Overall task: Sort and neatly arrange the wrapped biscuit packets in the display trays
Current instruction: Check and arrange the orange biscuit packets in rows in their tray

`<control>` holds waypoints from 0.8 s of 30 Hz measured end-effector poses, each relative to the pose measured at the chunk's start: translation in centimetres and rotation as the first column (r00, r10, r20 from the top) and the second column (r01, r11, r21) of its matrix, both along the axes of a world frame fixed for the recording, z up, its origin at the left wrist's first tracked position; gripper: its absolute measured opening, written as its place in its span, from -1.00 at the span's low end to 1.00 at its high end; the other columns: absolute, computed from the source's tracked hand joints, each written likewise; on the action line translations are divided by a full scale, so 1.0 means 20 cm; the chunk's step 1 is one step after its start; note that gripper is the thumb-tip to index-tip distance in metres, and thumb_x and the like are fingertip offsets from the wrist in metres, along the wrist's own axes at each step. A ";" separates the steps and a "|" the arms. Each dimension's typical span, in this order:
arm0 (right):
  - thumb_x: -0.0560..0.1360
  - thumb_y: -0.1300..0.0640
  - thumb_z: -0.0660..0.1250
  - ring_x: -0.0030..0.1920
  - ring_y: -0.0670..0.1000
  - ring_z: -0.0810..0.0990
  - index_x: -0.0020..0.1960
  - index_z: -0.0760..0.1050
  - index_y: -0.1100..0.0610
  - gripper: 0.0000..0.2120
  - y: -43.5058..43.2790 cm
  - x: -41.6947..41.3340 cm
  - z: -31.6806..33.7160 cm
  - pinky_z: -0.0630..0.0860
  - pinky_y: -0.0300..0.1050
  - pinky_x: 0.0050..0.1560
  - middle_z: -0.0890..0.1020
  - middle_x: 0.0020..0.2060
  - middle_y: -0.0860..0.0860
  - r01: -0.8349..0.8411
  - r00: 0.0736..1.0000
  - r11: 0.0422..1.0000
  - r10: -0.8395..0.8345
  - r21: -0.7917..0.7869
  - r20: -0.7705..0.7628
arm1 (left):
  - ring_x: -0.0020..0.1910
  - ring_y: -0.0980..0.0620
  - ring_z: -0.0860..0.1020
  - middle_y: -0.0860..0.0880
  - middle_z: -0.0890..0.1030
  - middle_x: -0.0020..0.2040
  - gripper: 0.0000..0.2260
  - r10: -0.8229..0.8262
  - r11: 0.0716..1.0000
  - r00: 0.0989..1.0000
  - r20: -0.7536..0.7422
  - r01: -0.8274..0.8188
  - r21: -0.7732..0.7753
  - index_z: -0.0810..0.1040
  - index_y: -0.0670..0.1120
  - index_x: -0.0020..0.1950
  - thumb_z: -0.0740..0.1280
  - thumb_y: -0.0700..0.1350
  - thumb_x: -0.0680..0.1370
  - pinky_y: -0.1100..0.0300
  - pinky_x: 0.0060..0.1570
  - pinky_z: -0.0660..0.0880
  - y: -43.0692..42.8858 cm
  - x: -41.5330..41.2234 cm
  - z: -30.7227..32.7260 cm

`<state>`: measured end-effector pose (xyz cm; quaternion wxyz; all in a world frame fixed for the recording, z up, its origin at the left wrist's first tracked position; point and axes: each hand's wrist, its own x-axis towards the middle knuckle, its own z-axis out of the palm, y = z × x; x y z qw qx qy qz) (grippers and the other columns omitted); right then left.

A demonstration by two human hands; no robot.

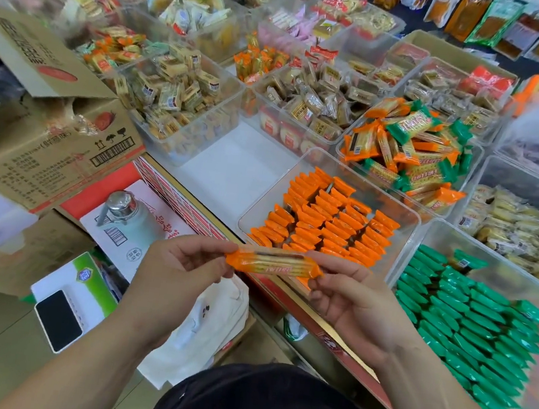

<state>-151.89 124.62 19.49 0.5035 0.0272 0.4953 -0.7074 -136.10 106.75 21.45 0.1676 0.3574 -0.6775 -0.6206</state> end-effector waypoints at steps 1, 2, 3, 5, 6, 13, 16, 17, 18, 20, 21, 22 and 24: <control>0.45 0.35 0.36 -0.32 0.01 0.51 -0.06 0.69 0.29 -0.86 0.00 0.00 0.00 0.53 -0.25 -0.34 0.61 -0.28 0.17 -0.045 0.997 0.998 0.048 0.042 -0.061 | -0.29 0.01 0.63 -0.07 0.70 -0.27 -0.77 0.001 1.000 1.000 0.021 -0.001 -0.029 0.75 -0.02 -0.13 0.42 -0.33 0.52 0.26 -0.22 0.57 0.00 0.00 0.00; 0.46 0.29 0.40 -0.36 0.00 0.46 -0.18 0.67 0.25 -0.92 0.00 0.00 0.02 0.47 -0.27 -0.40 0.56 -0.35 0.14 -0.084 0.988 0.992 0.095 0.095 -0.119 | -0.35 0.03 0.58 -0.08 0.67 -0.31 -0.82 0.009 1.000 0.999 0.040 -0.008 -0.028 0.74 -0.03 -0.20 0.44 -0.28 0.51 0.27 -0.28 0.54 -0.01 0.00 -0.01; 0.49 0.24 0.41 -0.39 0.00 0.40 -0.27 0.61 0.21 -0.84 0.00 0.00 0.01 0.38 -0.28 -0.44 0.51 -0.39 0.11 -0.101 0.979 0.984 0.125 0.150 -0.162 | -0.39 0.04 0.53 -0.09 0.63 -0.35 -0.82 0.017 1.000 0.998 0.060 -0.017 0.005 0.72 -0.06 -0.27 0.44 -0.25 0.52 0.25 -0.33 0.50 -0.02 -0.01 -0.01; 0.53 0.19 0.40 -0.43 -0.04 0.35 -0.32 0.51 0.17 -0.74 -0.01 0.00 0.00 0.25 -0.27 -0.46 0.44 -0.43 0.07 -0.103 0.977 0.972 0.139 0.212 -0.160 | -0.39 0.02 0.44 -0.11 0.54 -0.40 -0.75 0.023 0.981 0.994 0.103 -0.042 0.188 0.65 -0.11 -0.36 0.43 -0.20 0.54 0.17 -0.34 0.43 -0.04 -0.01 -0.02; 0.54 0.19 0.39 -0.45 -0.05 0.33 -0.31 0.48 0.16 -0.74 -0.02 0.00 0.00 0.21 -0.25 -0.46 0.42 -0.44 0.05 -0.099 0.982 0.970 0.131 0.221 -0.135 | -0.39 0.02 0.42 -0.10 0.50 -0.41 -0.72 0.026 0.951 0.993 0.118 -0.061 0.302 0.63 -0.11 -0.39 0.42 -0.19 0.54 0.16 -0.33 0.39 -0.05 -0.02 -0.02; 0.58 0.17 0.35 -0.53 -0.04 0.40 -0.11 0.53 0.21 -0.87 -0.06 0.01 -0.02 0.30 -0.24 -0.54 0.50 -0.49 0.07 -0.046 0.977 0.962 0.100 0.268 -0.189 | -0.44 -0.01 0.41 -0.10 0.47 -0.43 -0.78 0.036 0.943 0.991 0.127 -0.076 0.325 0.68 -0.09 -0.29 0.41 -0.21 0.56 0.14 -0.36 0.38 -0.05 -0.03 -0.06; 0.62 0.10 0.29 -0.36 0.07 0.66 0.10 0.55 0.21 -0.82 -0.08 0.00 -0.01 0.57 -0.19 -0.42 0.71 -0.20 0.22 0.026 0.989 0.977 0.007 0.214 -0.149 | -0.33 -0.01 0.63 -0.12 0.70 -0.27 -0.88 -0.012 0.984 0.995 0.097 -0.005 0.179 0.71 -0.13 -0.09 0.40 -0.28 0.56 0.16 -0.31 0.55 -0.05 -0.05 -0.06; 0.62 0.05 0.28 -0.27 0.12 0.70 0.11 0.56 0.21 -0.76 -0.08 -0.01 -0.02 0.61 -0.16 -0.35 0.72 -0.12 0.25 0.040 0.991 0.981 -0.014 0.191 -0.136 | -0.26 0.03 0.67 -0.08 0.72 -0.22 -0.87 -0.043 0.991 0.993 0.114 0.028 0.131 0.72 -0.12 -0.05 0.40 -0.29 0.55 0.23 -0.26 0.58 -0.05 -0.06 -0.07; 0.61 0.00 0.28 -0.19 0.16 0.72 0.11 0.57 0.22 -0.72 -0.08 -0.03 -0.03 0.64 -0.14 -0.30 0.72 -0.08 0.25 0.044 0.990 0.982 -0.017 0.185 -0.143 | -0.20 0.08 0.68 -0.03 0.73 -0.19 -0.85 -0.070 0.994 0.988 0.134 0.058 0.093 0.72 -0.10 -0.02 0.41 -0.31 0.54 0.30 -0.21 0.58 -0.05 -0.07 -0.09; 0.58 0.06 0.35 -0.08 0.20 0.73 0.10 0.57 0.22 -0.77 -0.09 -0.06 -0.07 0.67 -0.14 -0.26 0.73 -0.04 0.20 0.047 0.978 0.974 0.001 0.222 -0.208 | -0.13 0.16 0.68 0.08 0.73 -0.15 -0.80 -0.130 0.991 0.977 0.166 0.121 0.062 0.73 -0.08 0.01 0.41 -0.35 0.53 0.41 -0.15 0.53 -0.05 -0.10 -0.13; 0.57 0.13 0.38 -0.07 0.19 0.73 0.10 0.55 0.21 -0.82 -0.09 -0.07 -0.09 0.67 -0.16 -0.27 0.73 -0.05 0.19 0.061 0.971 0.967 -0.001 0.245 -0.238 | -0.10 0.19 0.67 0.10 0.73 -0.13 -0.78 -0.172 0.985 0.969 0.178 0.165 0.055 0.73 -0.09 0.02 0.39 -0.37 0.54 0.44 -0.13 0.51 -0.06 -0.12 -0.16; 0.55 0.20 0.40 -0.08 0.18 0.74 0.11 0.53 0.19 -0.84 -0.09 -0.09 -0.12 0.65 -0.18 -0.28 0.74 -0.07 0.17 0.078 0.965 0.961 -0.006 0.266 -0.263 | -0.09 0.20 0.67 0.10 0.73 -0.12 -0.77 -0.210 0.978 0.958 0.194 0.207 0.039 0.72 -0.09 0.04 0.37 -0.37 0.54 0.43 -0.11 0.51 -0.07 -0.14 -0.19; 0.55 0.23 0.41 -0.10 0.11 0.74 0.16 0.49 0.13 -0.78 -0.11 -0.13 -0.17 0.63 -0.16 -0.24 0.74 -0.11 0.12 0.110 0.941 0.941 0.005 0.321 -0.337 | -0.08 0.19 0.66 0.07 0.73 -0.11 -0.80 -0.214 0.972 0.949 0.230 0.231 -0.046 0.71 -0.06 0.04 0.38 -0.32 0.55 0.38 -0.09 0.52 -0.12 -0.20 -0.26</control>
